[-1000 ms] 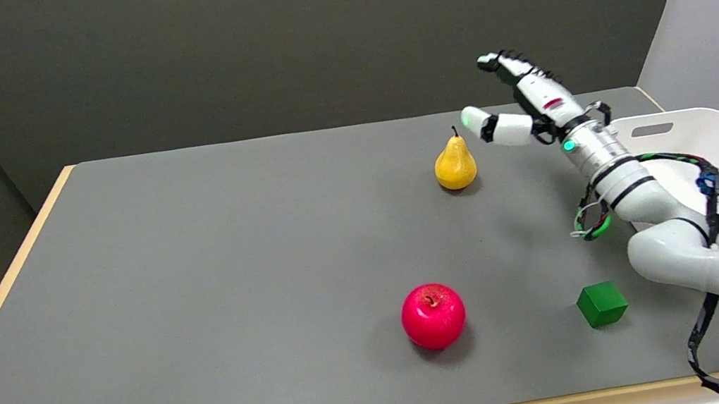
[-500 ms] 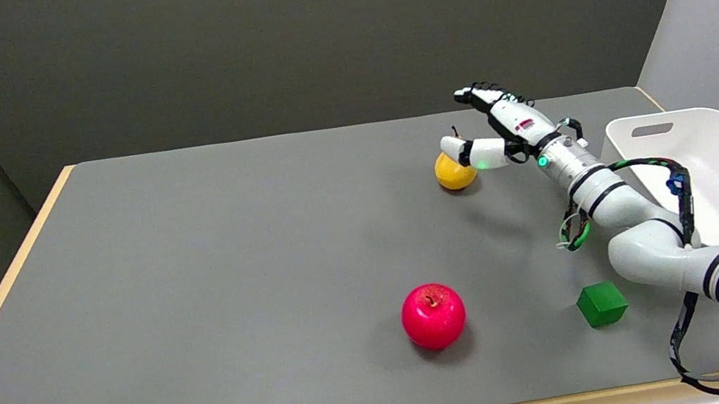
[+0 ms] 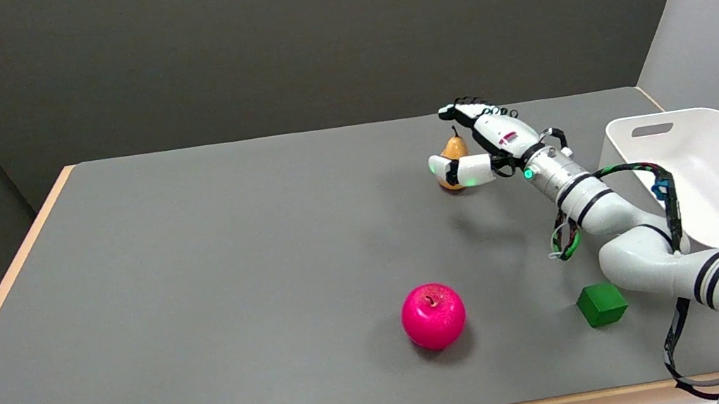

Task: Pick up the yellow pear.

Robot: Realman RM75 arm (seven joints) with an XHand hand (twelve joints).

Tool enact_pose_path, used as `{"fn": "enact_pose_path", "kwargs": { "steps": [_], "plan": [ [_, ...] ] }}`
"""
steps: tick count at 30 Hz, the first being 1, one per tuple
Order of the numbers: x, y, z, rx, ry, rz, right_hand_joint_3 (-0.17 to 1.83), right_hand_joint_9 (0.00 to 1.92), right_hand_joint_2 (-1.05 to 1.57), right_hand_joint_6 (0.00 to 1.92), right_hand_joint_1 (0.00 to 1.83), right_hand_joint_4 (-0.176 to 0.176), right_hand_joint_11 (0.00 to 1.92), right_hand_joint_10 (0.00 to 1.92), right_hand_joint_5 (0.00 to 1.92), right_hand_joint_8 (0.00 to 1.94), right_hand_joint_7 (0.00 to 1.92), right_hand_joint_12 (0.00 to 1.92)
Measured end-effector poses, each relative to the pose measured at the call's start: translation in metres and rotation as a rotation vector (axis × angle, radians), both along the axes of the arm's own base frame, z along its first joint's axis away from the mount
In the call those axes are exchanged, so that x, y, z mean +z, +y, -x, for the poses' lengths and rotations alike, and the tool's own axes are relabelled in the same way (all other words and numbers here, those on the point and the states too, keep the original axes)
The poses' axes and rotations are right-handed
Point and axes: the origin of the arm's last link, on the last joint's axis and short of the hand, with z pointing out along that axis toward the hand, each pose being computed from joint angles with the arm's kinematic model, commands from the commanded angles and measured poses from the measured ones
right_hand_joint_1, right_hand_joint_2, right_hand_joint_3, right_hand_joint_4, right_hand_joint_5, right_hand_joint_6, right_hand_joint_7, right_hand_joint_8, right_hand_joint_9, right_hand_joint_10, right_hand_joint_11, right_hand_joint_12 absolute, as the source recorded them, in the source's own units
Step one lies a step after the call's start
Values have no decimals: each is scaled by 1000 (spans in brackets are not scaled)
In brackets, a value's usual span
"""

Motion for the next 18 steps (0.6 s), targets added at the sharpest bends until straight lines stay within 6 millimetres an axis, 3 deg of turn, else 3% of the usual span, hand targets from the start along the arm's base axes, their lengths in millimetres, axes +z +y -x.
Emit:
{"fn": "enact_pose_path", "kwargs": {
  "steps": [3, 6, 8, 10, 14, 18],
  "plan": [
    [-3, -1, 2, -6, 7, -6, 944, 12, 587, 430, 348, -127, -1, 660, 97, 365, 106, 1008],
    [-6, -1, 5, -12, 12, -9, 846, 13, 639, 366, 355, -77, -1, 657, 145, 296, 138, 987],
    [-7, -2, 6, -14, 15, -10, 922, 9, 602, 413, 353, -36, -1, 651, 140, 344, 115, 1000],
    [-8, -3, 8, -17, 17, -10, 817, 15, 652, 362, 357, 2, -1, 658, 181, 271, 146, 985],
    [-10, -5, 10, -21, 20, -11, 949, 13, 583, 448, 342, 30, -1, 651, 163, 349, 108, 1019],
    [-12, -6, 12, -26, 21, -10, 946, 7, 583, 470, 324, 55, -1, 654, 180, 341, 103, 1025]
  ]
}}
